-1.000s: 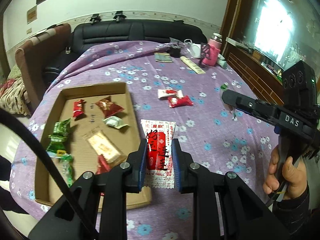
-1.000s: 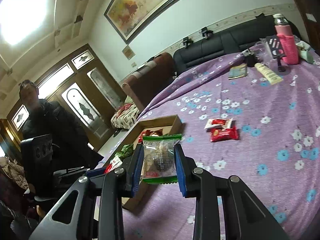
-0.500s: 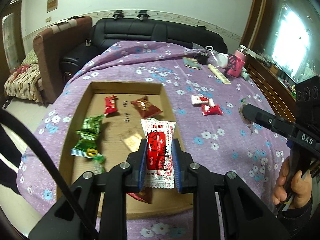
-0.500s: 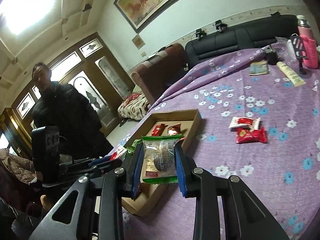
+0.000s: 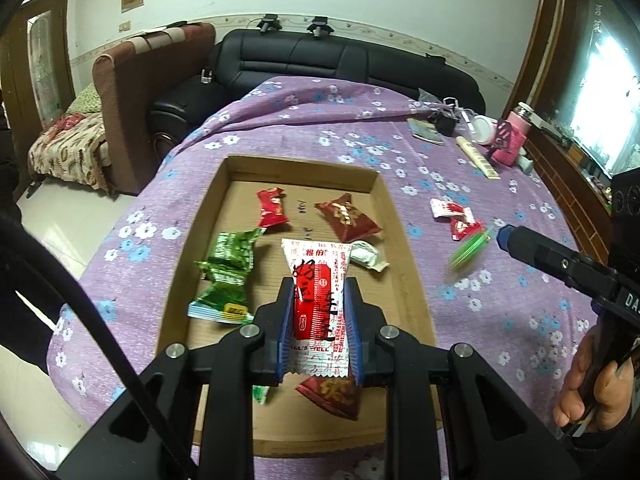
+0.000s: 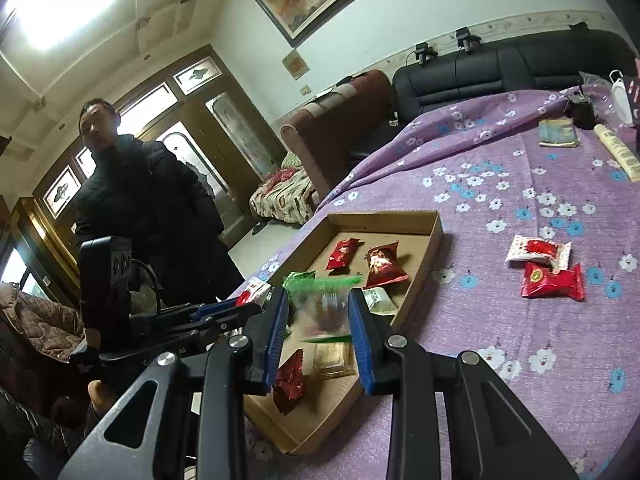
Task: Organize snacks
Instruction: 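Carry the white snack with the left tool while the right tool carries the clear candy over the tray, then open both tools to drop the white snack and clear candy into the tray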
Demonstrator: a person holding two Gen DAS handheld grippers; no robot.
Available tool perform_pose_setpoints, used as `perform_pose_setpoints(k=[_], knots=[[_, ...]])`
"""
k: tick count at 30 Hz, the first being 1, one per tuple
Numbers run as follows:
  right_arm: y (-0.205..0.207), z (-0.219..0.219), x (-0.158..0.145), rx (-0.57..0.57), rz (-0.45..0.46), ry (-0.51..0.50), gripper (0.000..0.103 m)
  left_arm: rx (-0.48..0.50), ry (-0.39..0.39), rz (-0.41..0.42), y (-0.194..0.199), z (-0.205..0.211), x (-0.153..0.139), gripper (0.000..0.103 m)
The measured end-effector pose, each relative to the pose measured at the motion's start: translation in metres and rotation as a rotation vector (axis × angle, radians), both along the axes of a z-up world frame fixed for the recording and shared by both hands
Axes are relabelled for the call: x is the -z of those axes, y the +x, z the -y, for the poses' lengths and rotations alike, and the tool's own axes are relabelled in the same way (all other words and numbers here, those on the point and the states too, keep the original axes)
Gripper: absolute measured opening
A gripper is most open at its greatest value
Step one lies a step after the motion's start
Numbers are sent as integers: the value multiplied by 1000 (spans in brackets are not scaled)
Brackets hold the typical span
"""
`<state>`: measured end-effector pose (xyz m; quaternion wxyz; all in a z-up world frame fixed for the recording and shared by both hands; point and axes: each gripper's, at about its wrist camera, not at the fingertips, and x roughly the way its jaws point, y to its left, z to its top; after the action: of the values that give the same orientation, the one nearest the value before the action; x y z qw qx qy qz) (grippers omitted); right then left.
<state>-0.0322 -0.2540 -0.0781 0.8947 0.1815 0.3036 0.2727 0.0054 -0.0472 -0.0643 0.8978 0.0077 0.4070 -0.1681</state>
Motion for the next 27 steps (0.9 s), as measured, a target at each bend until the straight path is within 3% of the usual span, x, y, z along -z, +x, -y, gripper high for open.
perform_pose_setpoints(k=[14, 21, 27], knots=[[10, -17, 11, -7, -33, -82, 29, -20, 7, -41, 13, -6, 18, 25], [35, -56, 17, -63, -40, -263, 30, -12, -3, -48, 16, -5, 20, 25], [48, -61, 28, -82, -68, -273, 30, -9, 2, -66, 24, -1, 25, 25]])
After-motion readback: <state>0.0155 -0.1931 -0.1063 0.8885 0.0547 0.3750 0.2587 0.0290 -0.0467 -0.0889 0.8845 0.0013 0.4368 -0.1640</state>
